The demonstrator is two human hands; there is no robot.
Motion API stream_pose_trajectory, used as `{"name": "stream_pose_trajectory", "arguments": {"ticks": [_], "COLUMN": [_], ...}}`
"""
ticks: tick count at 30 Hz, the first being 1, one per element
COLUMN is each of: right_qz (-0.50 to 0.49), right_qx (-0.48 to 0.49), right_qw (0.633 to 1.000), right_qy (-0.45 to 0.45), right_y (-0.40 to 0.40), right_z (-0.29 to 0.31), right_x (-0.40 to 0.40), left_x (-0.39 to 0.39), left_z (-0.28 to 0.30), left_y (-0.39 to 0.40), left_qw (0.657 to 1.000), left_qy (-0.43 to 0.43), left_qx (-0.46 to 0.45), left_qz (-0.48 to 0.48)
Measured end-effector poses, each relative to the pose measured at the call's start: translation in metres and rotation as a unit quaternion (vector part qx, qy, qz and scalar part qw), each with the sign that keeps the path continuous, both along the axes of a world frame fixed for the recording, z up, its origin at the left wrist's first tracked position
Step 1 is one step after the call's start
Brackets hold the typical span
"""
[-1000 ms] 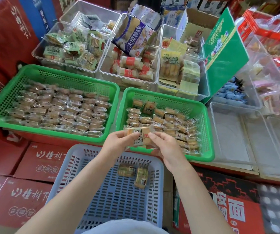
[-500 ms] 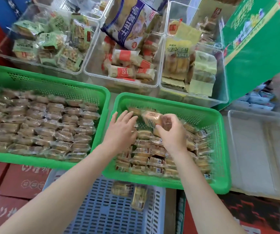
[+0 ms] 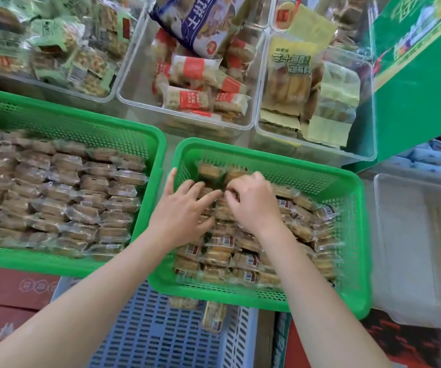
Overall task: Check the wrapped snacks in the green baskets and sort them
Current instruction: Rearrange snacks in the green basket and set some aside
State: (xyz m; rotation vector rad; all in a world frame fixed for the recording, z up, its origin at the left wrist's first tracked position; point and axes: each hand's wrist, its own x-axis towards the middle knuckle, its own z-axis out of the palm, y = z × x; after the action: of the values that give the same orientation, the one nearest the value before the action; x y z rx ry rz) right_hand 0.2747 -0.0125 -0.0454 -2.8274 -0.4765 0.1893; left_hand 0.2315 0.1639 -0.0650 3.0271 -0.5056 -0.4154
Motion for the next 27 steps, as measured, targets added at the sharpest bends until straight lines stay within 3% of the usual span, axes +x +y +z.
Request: {"name": "stream_pose_trajectory", "arguments": {"ticks": [2,7,16,22,27], "right_qz": [-0.037,-0.072,-0.105,-0.112,-0.164], "right_qx": [0.021,-0.063,-0.035,0.081,0.236], "right_qw": [0.998,0.995,0.993,0.987,0.958], "right_qy": [-0.037,0.028,0.051,0.076,-0.024], "right_y": [-0.001,0.001,0.004,0.003,-0.01], "right_z": [0.0,-0.019,-0.032,-0.019,0.025], "right_x": [0.011,0.028,0.027,0.028,0.008], "left_x": [0.001,0.001,0.001,0.002,0.003], "left_z": [0.0,-0.001,-0.001,-0.004,-0.003], "left_y": [-0.001,0.0,0.002,0.002,0.003], "left_qw": [1.0,1.0,1.0,1.0,1.0], "left_qy": [0.003,0.001,-0.007,0.018,0.013], "left_qx": [0.006,0.006,-0.004,0.016,-0.002], "left_qz": [-0.001,-0.003,-0.002,-0.01,-0.003]}}
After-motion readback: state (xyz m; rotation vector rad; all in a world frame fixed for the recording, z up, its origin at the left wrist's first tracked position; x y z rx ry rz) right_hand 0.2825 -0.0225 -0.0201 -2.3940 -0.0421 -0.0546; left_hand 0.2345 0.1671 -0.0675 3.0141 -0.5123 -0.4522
